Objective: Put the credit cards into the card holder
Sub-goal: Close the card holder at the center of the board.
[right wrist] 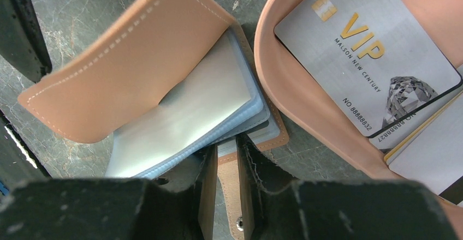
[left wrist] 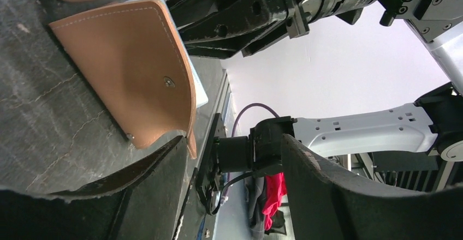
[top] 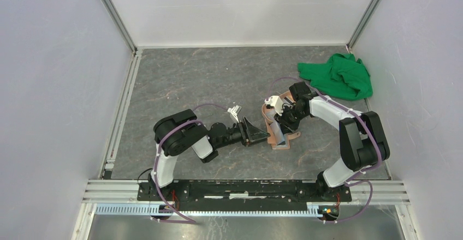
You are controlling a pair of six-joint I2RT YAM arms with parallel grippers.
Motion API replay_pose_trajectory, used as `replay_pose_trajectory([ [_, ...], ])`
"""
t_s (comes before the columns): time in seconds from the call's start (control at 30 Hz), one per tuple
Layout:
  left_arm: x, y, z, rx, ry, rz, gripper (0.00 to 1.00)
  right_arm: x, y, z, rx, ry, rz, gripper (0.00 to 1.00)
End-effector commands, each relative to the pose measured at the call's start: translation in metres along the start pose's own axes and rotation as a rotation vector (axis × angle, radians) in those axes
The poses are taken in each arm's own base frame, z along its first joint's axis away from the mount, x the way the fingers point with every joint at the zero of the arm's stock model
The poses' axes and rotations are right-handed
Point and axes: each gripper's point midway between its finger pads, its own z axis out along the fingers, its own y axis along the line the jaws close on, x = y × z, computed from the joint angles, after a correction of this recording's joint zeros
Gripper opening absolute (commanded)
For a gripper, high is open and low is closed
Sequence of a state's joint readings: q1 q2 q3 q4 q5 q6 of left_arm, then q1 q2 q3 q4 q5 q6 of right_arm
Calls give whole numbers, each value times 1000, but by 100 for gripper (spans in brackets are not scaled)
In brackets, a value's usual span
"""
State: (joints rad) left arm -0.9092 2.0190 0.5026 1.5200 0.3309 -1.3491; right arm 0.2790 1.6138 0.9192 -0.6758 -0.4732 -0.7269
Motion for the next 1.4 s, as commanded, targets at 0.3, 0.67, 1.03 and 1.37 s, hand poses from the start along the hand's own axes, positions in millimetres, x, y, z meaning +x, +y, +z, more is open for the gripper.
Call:
replay_pose_trajectory([
  [0.3,-2,-53,23,271,37,113,65,46,-3,11,23,153,35,27],
  [0.67,2,-19,25,200,38,102,62,8,-6,-27,34,-95,23,32],
  [1.03,-1,-22,30,214,35,109,57,-2,-19,-54,113,-200,33,34],
  [1.37,3,-24,48,206,85,137,57,20,-48,-72,232,-221,176,41],
])
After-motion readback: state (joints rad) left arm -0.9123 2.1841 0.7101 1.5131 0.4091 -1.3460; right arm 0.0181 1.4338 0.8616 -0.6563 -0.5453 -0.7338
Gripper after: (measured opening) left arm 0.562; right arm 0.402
